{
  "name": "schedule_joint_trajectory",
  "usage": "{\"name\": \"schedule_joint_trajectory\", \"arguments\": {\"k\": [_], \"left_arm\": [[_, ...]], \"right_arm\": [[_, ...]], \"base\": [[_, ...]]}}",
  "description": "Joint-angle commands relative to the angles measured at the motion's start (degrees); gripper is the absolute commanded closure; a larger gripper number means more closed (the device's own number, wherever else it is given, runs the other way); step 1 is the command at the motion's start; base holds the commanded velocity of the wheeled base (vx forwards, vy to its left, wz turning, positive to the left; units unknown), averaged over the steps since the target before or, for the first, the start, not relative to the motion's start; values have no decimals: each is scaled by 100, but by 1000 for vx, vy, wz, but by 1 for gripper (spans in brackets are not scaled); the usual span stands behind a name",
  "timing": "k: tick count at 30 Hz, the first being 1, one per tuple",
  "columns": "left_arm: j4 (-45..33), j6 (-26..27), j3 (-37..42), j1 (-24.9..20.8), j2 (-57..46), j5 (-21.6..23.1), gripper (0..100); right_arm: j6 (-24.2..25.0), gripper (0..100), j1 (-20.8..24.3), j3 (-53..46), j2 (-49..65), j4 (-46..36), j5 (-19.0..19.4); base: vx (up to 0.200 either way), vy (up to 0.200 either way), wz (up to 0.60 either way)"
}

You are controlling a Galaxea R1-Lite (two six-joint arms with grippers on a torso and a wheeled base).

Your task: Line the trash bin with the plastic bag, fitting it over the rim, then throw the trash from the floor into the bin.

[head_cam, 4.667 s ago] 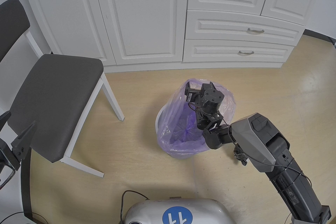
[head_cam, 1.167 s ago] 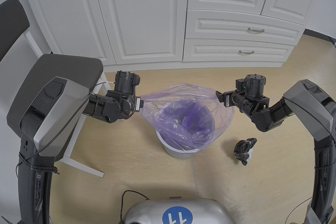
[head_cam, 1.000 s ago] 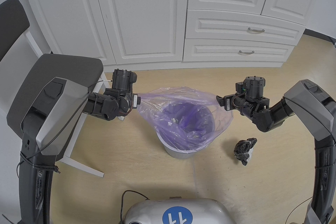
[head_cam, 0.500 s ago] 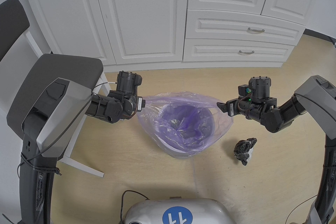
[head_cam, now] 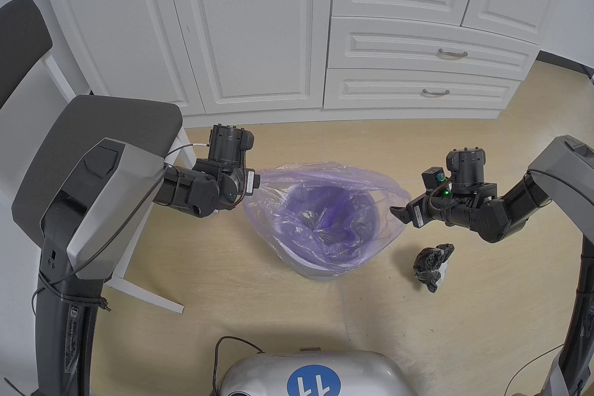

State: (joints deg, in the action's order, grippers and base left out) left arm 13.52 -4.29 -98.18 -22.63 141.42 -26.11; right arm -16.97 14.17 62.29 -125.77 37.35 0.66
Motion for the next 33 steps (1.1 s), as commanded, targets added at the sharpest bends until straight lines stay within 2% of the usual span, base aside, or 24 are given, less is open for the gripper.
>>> {"name": "schedule_joint_trajectory", "arguments": {"k": [1,4,8,14,23,28,33], "left_arm": [[2,-2,-175,13,70,-8,0],[-7,-10,-351,30,201,-8,0],[-34,-28,-869,65,606,-8,0],[-69,-37,-1641,144,1168,-17,0],[28,-10,-1641,267,1493,36,0],[423,16,-1641,408,1669,80,0],[555,7,-1641,487,1819,177,0]], "right_arm": [[89,0,-160,354,-369,-44,-22],[405,0,-168,714,-563,0,-154],[1055,0,-177,1470,-976,27,-611],[1196,0,-212,2103,-1529,0,-672],[1574,0,-204,2788,-2197,0,-690],[1969,0,-142,3359,-2690,18,-707],[2189,0,-107,3887,-3147,-44,-857]], "base": [[0,0,0],[0,0,0],[0,0,0],[0,0,0],[0,0,0],[0,0,0],[0,0,0]]}}
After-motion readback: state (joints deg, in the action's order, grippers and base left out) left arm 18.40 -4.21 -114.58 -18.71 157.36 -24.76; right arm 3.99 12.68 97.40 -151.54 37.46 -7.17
